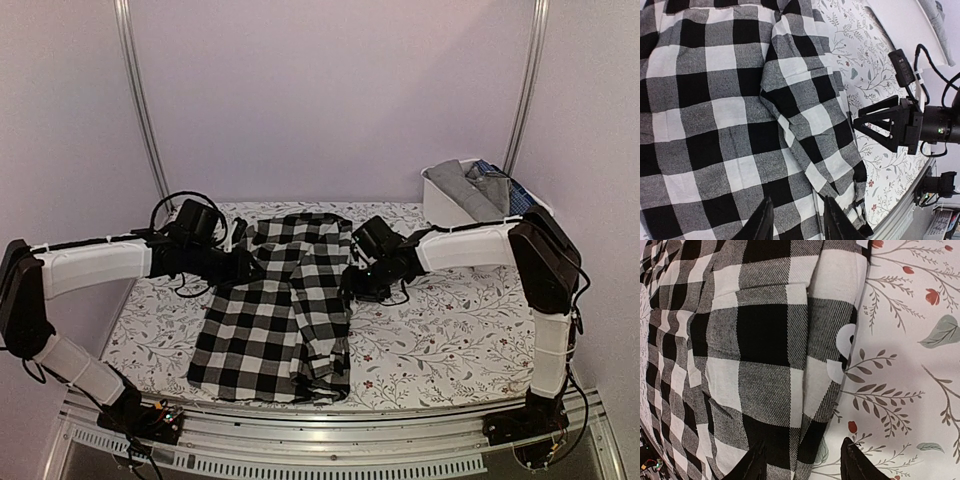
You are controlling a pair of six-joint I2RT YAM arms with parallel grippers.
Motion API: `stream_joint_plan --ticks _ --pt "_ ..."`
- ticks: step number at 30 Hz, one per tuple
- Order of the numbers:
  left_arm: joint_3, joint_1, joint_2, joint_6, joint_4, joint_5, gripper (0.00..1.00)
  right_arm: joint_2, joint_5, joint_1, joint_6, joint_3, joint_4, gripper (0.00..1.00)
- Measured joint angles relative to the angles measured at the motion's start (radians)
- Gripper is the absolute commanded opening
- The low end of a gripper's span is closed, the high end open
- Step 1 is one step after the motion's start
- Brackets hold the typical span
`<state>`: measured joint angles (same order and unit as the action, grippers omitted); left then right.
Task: Fold and stack the long sleeve shirts
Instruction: Move the right arm to the center of the board with the 1/3-folded shirt.
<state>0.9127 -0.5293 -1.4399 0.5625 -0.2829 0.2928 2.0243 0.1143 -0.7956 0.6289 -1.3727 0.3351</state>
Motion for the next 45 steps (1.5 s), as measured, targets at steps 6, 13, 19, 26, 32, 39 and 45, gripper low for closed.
stream_joint_plan --ticks 6,13,19,26,32,39,45 --pt "0.000 0.000 0.009 0.000 -0.001 -0.011 0.34 0.014 -0.031 -0.040 0.011 0.005 0.011 0.42" --pt "0.000 0.002 0.009 -0.001 -0.003 -0.014 0.34 0.039 -0.060 -0.072 0.035 0.005 0.028 0.26" --pt "0.000 0.002 0.009 0.000 -0.003 -0.014 0.34 0.042 -0.076 -0.071 0.046 0.006 0.042 0.03" --pt "0.000 0.002 0.009 0.000 -0.002 -0.015 0.34 0.045 -0.072 -0.056 0.032 0.010 0.044 0.00" --pt "0.000 0.002 0.005 0.003 0.000 -0.015 0.34 0.011 -0.060 0.022 -0.028 0.061 0.031 0.00" --pt "-0.002 0.002 -0.027 0.012 0.006 -0.015 0.33 -0.047 -0.078 0.183 -0.130 0.141 0.031 0.00" --pt "-0.002 0.010 -0.054 0.032 0.009 -0.044 0.33 -0.082 -0.112 0.253 -0.180 0.188 0.027 0.00"
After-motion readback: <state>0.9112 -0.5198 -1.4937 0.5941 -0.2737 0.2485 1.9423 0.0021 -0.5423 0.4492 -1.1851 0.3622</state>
